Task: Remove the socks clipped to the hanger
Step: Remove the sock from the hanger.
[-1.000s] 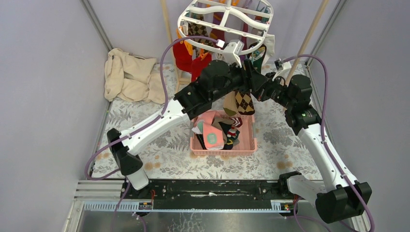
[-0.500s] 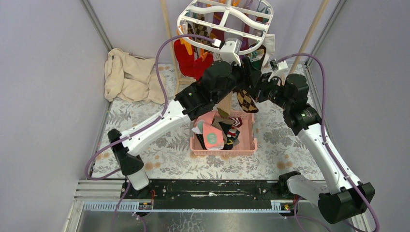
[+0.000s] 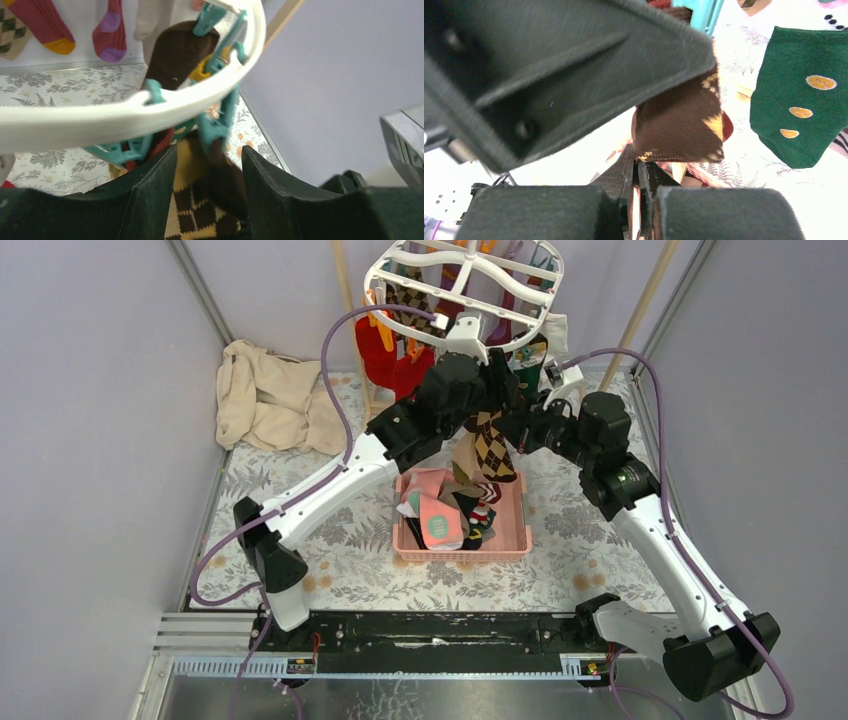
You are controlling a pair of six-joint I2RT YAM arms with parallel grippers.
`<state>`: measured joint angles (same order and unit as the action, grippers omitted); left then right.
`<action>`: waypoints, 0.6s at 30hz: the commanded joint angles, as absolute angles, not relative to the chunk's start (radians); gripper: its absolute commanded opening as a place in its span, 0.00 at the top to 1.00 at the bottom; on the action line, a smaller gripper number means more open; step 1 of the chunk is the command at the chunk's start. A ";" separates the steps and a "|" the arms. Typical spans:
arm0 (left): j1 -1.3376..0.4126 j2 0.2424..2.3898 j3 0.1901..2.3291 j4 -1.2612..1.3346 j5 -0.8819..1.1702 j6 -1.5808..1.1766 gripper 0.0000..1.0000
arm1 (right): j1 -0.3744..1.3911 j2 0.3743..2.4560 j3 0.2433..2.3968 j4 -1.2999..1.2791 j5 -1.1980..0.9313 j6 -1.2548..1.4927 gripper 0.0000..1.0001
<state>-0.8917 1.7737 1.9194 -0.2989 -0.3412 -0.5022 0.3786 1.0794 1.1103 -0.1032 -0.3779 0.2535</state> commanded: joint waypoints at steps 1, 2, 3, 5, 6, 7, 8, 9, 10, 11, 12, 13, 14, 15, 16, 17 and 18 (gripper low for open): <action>-0.852 1.769 1.945 -0.278 -0.370 -0.488 0.42 | 0.404 1.081 1.167 -0.089 -0.361 0.235 1.00; -0.843 1.763 1.939 -0.275 -0.368 -0.489 0.42 | 0.407 1.083 1.167 -0.089 -0.360 0.234 1.00; -0.836 1.756 1.932 -0.270 -0.366 -0.489 0.42 | 0.410 1.085 1.168 -0.089 -0.360 0.234 1.00; -0.822 1.744 1.919 -0.266 -0.360 -0.492 0.42 | 0.417 1.090 1.170 -0.089 -0.357 0.232 1.00; -0.815 1.738 1.914 -0.265 -0.359 -0.492 0.42 | 0.422 1.092 1.171 -0.089 -0.355 0.232 1.00; -0.809 1.735 1.912 -0.265 -0.356 -0.492 0.42 | 0.427 1.096 1.172 -0.087 -0.354 0.232 1.00; -0.804 1.734 1.910 -0.265 -0.356 -0.492 0.42 | 0.432 1.099 1.172 -0.085 -0.351 0.232 1.00; -0.797 1.729 1.904 -0.267 -0.354 -0.494 0.41 | 0.438 1.103 1.175 -0.084 -0.348 0.232 1.00; -0.790 1.723 1.897 -0.262 -0.348 -0.497 0.41 | 0.444 1.106 1.175 -0.084 -0.343 0.230 1.00; -0.781 1.716 1.887 -0.260 -0.343 -0.500 0.41 | 0.451 1.109 1.177 -0.084 -0.340 0.229 1.00; -0.776 1.707 1.875 -0.255 -0.341 -0.501 0.41 | 0.456 1.114 1.181 -0.084 -0.337 0.229 1.00; -0.767 1.698 1.862 -0.250 -0.337 -0.502 0.41 | 0.460 1.119 1.184 -0.085 -0.335 0.228 1.00; -0.759 1.687 1.843 -0.241 -0.333 -0.505 0.41 | 0.463 1.122 1.186 -0.085 -0.332 0.226 1.00; -0.753 1.676 1.828 -0.232 -0.328 -0.507 0.41 | 0.466 1.126 1.187 -0.083 -0.330 0.225 1.00; -0.748 1.666 1.814 -0.220 -0.323 -0.510 0.41 | 0.469 1.130 1.189 -0.083 -0.328 0.224 1.00; -0.746 1.657 1.799 -0.207 -0.313 -0.511 0.41 | 0.472 1.133 1.190 -0.083 -0.325 0.223 1.00; -0.744 1.653 1.792 -0.196 -0.302 -0.511 0.41 | 0.474 1.137 1.190 -0.082 -0.324 0.222 1.00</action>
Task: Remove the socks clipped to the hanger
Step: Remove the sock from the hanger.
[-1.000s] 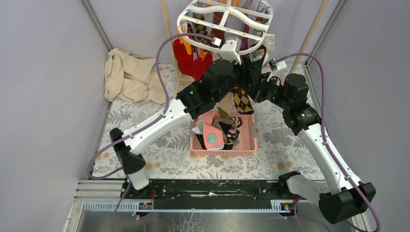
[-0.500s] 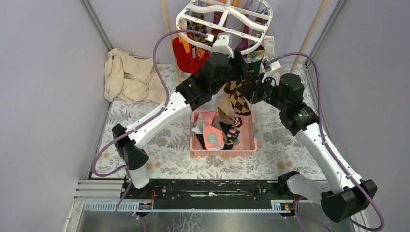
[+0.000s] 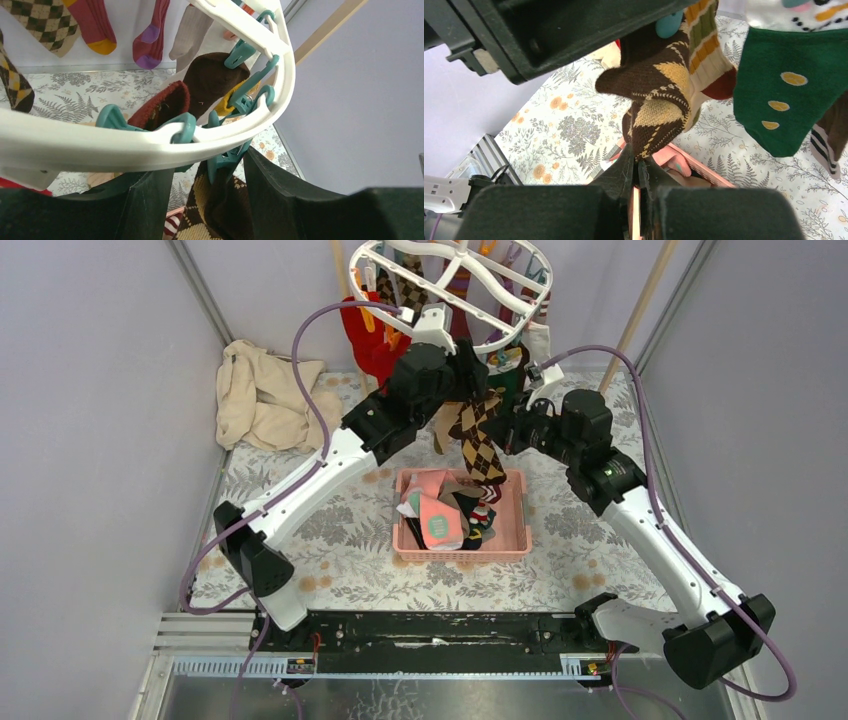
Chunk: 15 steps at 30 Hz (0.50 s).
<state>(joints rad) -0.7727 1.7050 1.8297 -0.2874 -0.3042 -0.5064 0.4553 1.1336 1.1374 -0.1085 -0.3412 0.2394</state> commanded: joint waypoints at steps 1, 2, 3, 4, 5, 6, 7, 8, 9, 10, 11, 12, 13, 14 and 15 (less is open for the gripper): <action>-0.745 1.652 1.791 -0.190 -0.284 -0.512 0.41 | 0.476 1.140 1.190 -0.081 -0.323 0.222 1.00; -0.745 1.655 1.790 -0.179 -0.263 -0.511 0.41 | 0.478 1.142 1.191 -0.081 -0.322 0.223 1.00; -0.745 1.659 1.792 -0.171 -0.244 -0.513 0.41 | 0.480 1.145 1.193 -0.080 -0.320 0.223 1.00; -0.745 1.663 1.792 -0.159 -0.219 -0.515 0.41 | 0.482 1.147 1.194 -0.080 -0.317 0.222 1.00; -0.744 1.669 1.794 -0.151 -0.203 -0.517 0.41 | 0.484 1.147 1.195 -0.081 -0.315 0.222 1.00; -0.745 1.674 1.797 -0.149 -0.195 -0.520 0.41 | 0.485 1.148 1.196 -0.081 -0.313 0.221 1.00; -0.746 1.678 1.798 -0.148 -0.188 -0.523 0.41 | 0.486 1.149 1.196 -0.083 -0.311 0.222 1.00; -0.745 1.681 1.797 -0.143 -0.186 -0.525 0.41 | 0.487 1.149 1.198 -0.083 -0.311 0.220 1.00; -0.746 1.681 1.794 -0.138 -0.184 -0.528 0.41 | 0.487 1.150 1.198 -0.087 -0.310 0.220 1.00; -0.746 1.679 1.791 -0.131 -0.184 -0.530 0.41 | 0.489 1.150 1.196 -0.086 -0.309 0.219 1.00; -0.747 1.680 1.790 -0.125 -0.183 -0.532 0.41 | 0.490 1.152 1.194 -0.086 -0.308 0.219 1.00; -0.746 1.680 1.788 -0.119 -0.181 -0.534 0.41 | 0.491 1.152 1.191 -0.085 -0.308 0.219 1.00; -0.746 1.681 1.788 -0.114 -0.181 -0.535 0.41 | 0.492 1.152 1.189 -0.083 -0.308 0.220 1.00; -0.747 1.683 1.786 -0.110 -0.180 -0.539 0.41 | 0.493 1.151 1.187 -0.082 -0.307 0.222 1.00; -0.746 1.684 1.784 -0.107 -0.180 -0.541 0.41 | 0.494 1.151 1.185 -0.081 -0.307 0.221 1.00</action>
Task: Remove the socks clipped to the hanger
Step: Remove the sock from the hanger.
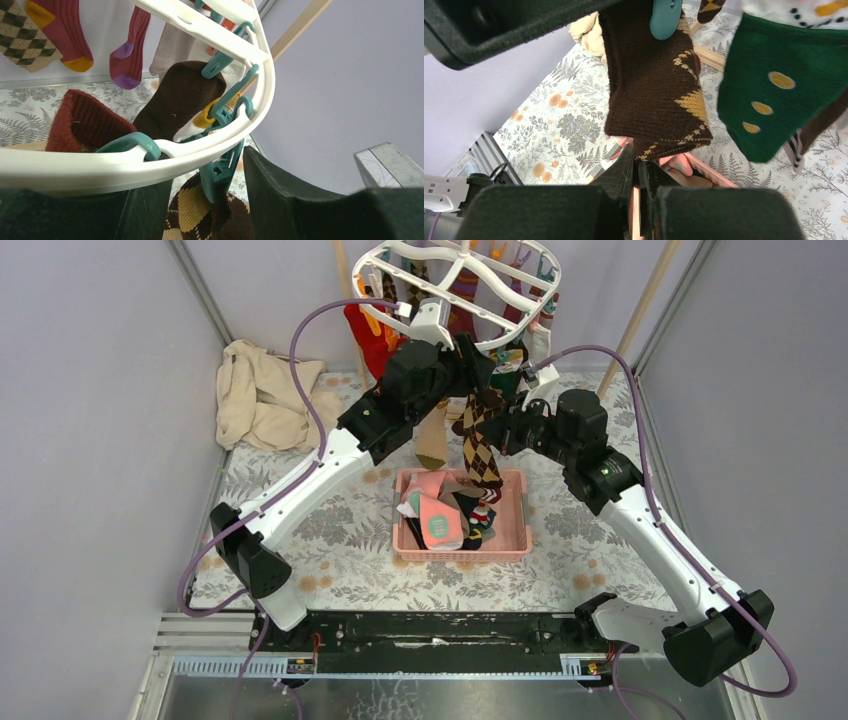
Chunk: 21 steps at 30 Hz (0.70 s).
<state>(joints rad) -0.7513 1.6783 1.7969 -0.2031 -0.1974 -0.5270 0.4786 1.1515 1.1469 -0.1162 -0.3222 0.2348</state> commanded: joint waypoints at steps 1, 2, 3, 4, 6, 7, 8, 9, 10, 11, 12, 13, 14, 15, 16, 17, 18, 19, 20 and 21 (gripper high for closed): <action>-0.747 1.684 1.781 -0.101 -0.180 -0.543 0.41 | 0.495 1.150 1.183 -0.079 -0.305 0.222 1.00; -0.747 1.684 1.778 -0.096 -0.179 -0.545 0.41 | 0.495 1.150 1.183 -0.079 -0.304 0.222 1.00; -0.746 1.684 1.775 -0.090 -0.177 -0.548 0.41 | 0.495 1.150 1.181 -0.079 -0.304 0.221 1.00; -0.747 1.684 1.771 -0.085 -0.175 -0.552 0.41 | 0.495 1.150 1.180 -0.079 -0.304 0.221 1.00; -0.747 1.687 1.767 -0.076 -0.172 -0.559 0.42 | 0.496 1.150 1.180 -0.078 -0.303 0.222 1.00; -0.746 1.688 1.764 -0.071 -0.171 -0.561 0.42 | 0.497 1.150 1.178 -0.078 -0.303 0.221 1.00; -0.747 1.687 1.761 -0.065 -0.171 -0.564 0.42 | 0.496 1.149 1.176 -0.078 -0.303 0.220 1.00; -0.747 1.686 1.756 -0.059 -0.170 -0.567 0.43 | 0.498 1.149 1.175 -0.078 -0.304 0.219 1.00; -0.747 1.686 1.755 -0.054 -0.169 -0.567 0.44 | 0.497 1.148 1.174 -0.079 -0.302 0.220 1.00; -0.747 1.685 1.753 -0.050 -0.170 -0.570 0.45 | 0.498 1.146 1.173 -0.080 -0.302 0.219 1.00; -0.746 1.686 1.752 -0.047 -0.170 -0.571 0.46 | 0.498 1.145 1.171 -0.081 -0.302 0.219 1.00; -0.746 1.686 1.752 -0.044 -0.171 -0.572 0.47 | 0.498 1.143 1.169 -0.081 -0.301 0.217 1.00; -0.747 1.685 1.751 -0.041 -0.171 -0.572 0.48 | 0.497 1.143 1.169 -0.083 -0.299 0.216 1.00; -0.747 1.685 1.750 -0.038 -0.171 -0.572 0.50 | 0.498 1.142 1.168 -0.084 -0.299 0.215 1.00; -0.746 1.683 1.750 -0.037 -0.172 -0.572 0.52 | 0.498 1.141 1.167 -0.084 -0.300 0.216 1.00; -0.747 1.684 1.749 -0.034 -0.172 -0.572 0.55 | 0.498 1.141 1.166 -0.084 -0.301 0.215 1.00; -0.746 1.683 1.748 -0.032 -0.172 -0.572 0.57 | 0.497 1.140 1.165 -0.085 -0.300 0.215 1.00; -0.747 1.682 1.747 -0.030 -0.172 -0.573 0.60 | 0.498 1.140 1.165 -0.085 -0.302 0.215 1.00; -0.747 1.683 1.746 -0.030 -0.172 -0.574 0.62 | 0.499 1.139 1.164 -0.086 -0.301 0.215 1.00; -0.747 1.683 1.745 -0.029 -0.173 -0.574 0.65 | 0.498 1.138 1.164 -0.088 -0.300 0.214 1.00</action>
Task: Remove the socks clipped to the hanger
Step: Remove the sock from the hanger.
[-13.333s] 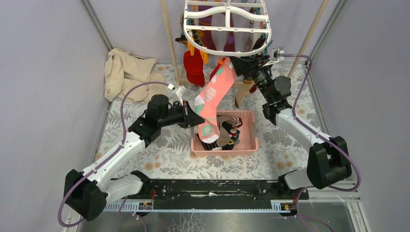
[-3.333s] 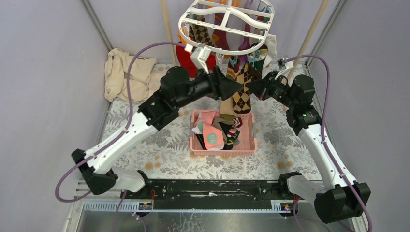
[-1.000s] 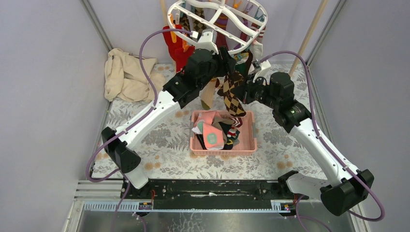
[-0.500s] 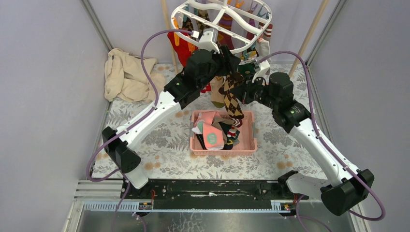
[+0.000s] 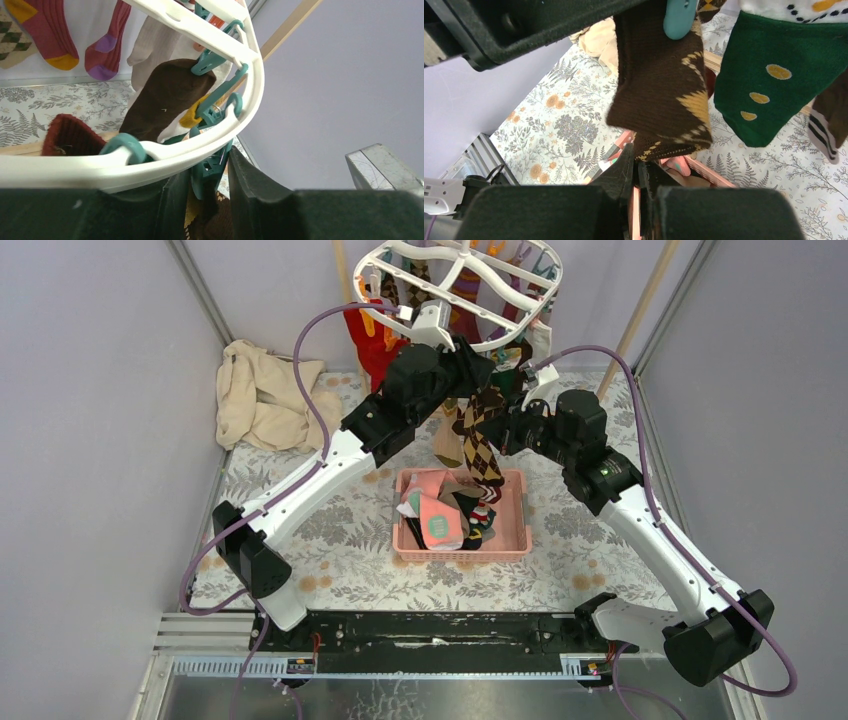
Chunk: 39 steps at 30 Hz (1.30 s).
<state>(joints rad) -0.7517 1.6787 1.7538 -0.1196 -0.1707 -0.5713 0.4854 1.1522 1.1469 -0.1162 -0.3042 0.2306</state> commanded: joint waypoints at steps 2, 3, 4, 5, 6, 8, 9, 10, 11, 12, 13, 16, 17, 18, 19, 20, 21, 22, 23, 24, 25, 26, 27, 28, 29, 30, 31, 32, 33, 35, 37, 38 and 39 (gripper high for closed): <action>-0.746 1.684 1.745 -0.029 -0.172 -0.574 0.71 | 0.498 1.137 1.163 -0.091 -0.299 0.211 1.00; -0.747 1.684 1.744 -0.029 -0.172 -0.574 0.75 | 0.499 1.137 1.162 -0.093 -0.298 0.210 1.00; -0.747 1.684 1.743 -0.028 -0.173 -0.574 0.78 | 0.498 1.136 1.159 -0.095 -0.297 0.210 1.00; -0.747 1.684 1.743 -0.030 -0.173 -0.573 0.80 | 0.498 1.135 1.155 -0.097 -0.296 0.210 1.00; -0.746 1.684 1.743 -0.031 -0.173 -0.572 0.83 | 0.497 1.134 1.153 -0.097 -0.295 0.210 1.00; -0.747 1.682 1.743 -0.031 -0.174 -0.571 0.87 | 0.498 1.133 1.145 -0.100 -0.294 0.209 1.00; -0.746 1.683 1.744 -0.031 -0.174 -0.569 0.88 | 0.498 1.131 1.141 -0.099 -0.294 0.209 1.00; -0.746 1.682 1.743 -0.032 -0.177 -0.568 0.89 | 0.499 1.131 1.138 -0.098 -0.295 0.210 1.00; -0.747 1.680 1.740 -0.033 -0.178 -0.567 0.89 | 0.499 1.129 1.135 -0.099 -0.296 0.210 1.00; -0.746 1.679 1.738 -0.034 -0.181 -0.568 0.89 | 0.498 1.128 1.132 -0.100 -0.296 0.210 1.00; -0.746 1.677 1.738 -0.034 -0.183 -0.565 0.89 | 0.498 1.126 1.130 -0.102 -0.298 0.210 1.00; -0.747 1.671 1.732 -0.038 -0.191 -0.559 0.87 | 0.499 1.118 1.113 -0.111 -0.299 0.207 1.00; -0.746 1.670 1.732 -0.038 -0.192 -0.558 0.87 | 0.499 1.114 1.105 -0.113 -0.298 0.207 1.00; -0.746 1.669 1.732 -0.040 -0.192 -0.556 0.87 | 0.498 1.109 1.099 -0.116 -0.299 0.207 1.00; -0.746 1.669 1.732 -0.041 -0.193 -0.554 0.87 | 0.498 1.102 1.093 -0.119 -0.299 0.208 1.00; -0.746 1.667 1.732 -0.042 -0.192 -0.554 0.87 | 0.498 1.096 1.084 -0.120 -0.301 0.210 1.00; -0.747 1.665 1.731 -0.043 -0.192 -0.553 0.87 | 0.498 1.087 1.076 -0.120 -0.305 0.211 1.00; -0.747 1.664 1.731 -0.044 -0.193 -0.551 0.87 | 0.498 1.082 1.068 -0.121 -0.309 0.214 1.00; -0.746 1.661 1.729 -0.046 -0.193 -0.549 0.87 | 0.498 1.077 1.058 -0.124 -0.313 0.215 1.00; -0.746 1.658 1.727 -0.047 -0.193 -0.548 0.86 | 0.499 1.073 1.051 -0.128 -0.317 0.215 1.00; -0.747 1.656 1.723 -0.047 -0.194 -0.547 0.86 | 0.499 1.070 1.040 -0.132 -0.320 0.215 1.00; -0.746 1.651 1.719 -0.048 -0.195 -0.545 0.86 | 0.499 1.065 1.030 -0.137 -0.323 0.216 1.00; -0.745 1.647 1.715 -0.048 -0.196 -0.543 0.85 | 0.498 1.060 1.017 -0.138 -0.326 0.216 1.00; -0.745 1.647 1.711 -0.048 -0.198 -0.542 0.85 | 0.498 1.054 1.002 -0.137 -0.329 0.219 1.00; -0.745 1.642 1.710 -0.050 -0.197 -0.540 0.85 | 0.498 1.049 0.989 -0.137 -0.334 0.222 1.00; -0.746 1.638 1.707 -0.051 -0.198 -0.538 0.85 | 0.499 1.045 0.976 -0.137 -0.341 0.225 1.00; -0.744 1.635 1.704 -0.051 -0.198 -0.537 0.84 | 0.498 1.041 0.964 -0.135 -0.349 0.229 1.00; -0.745 1.631 1.701 -0.052 -0.198 -0.536 0.84 | 0.499 1.039 0.953 -0.134 -0.355 0.231 1.00; -0.745 1.627 1.697 -0.053 -0.198 -0.535 0.84 | 0.500 1.037 0.942 -0.133 -0.361 0.233 1.00; -0.743 1.615 1.682 -0.053 -0.199 -0.534 0.84 | 0.502 1.037 0.923 -0.132 -0.377 0.233 1.00; -0.739 1.600 1.664 -0.050 -0.200 -0.534 0.83 | 0.503 1.044 0.911 -0.133 -0.400 0.231 1.00; -0.736 1.592 1.654 -0.048 -0.202 -0.534 0.82 | 0.504 1.051 0.908 -0.137 -0.409 0.229 1.00; -0.732 1.581 1.641 -0.048 -0.201 -0.535 0.82 | 0.503 1.058 0.907 -0.140 -0.418 0.229 1.00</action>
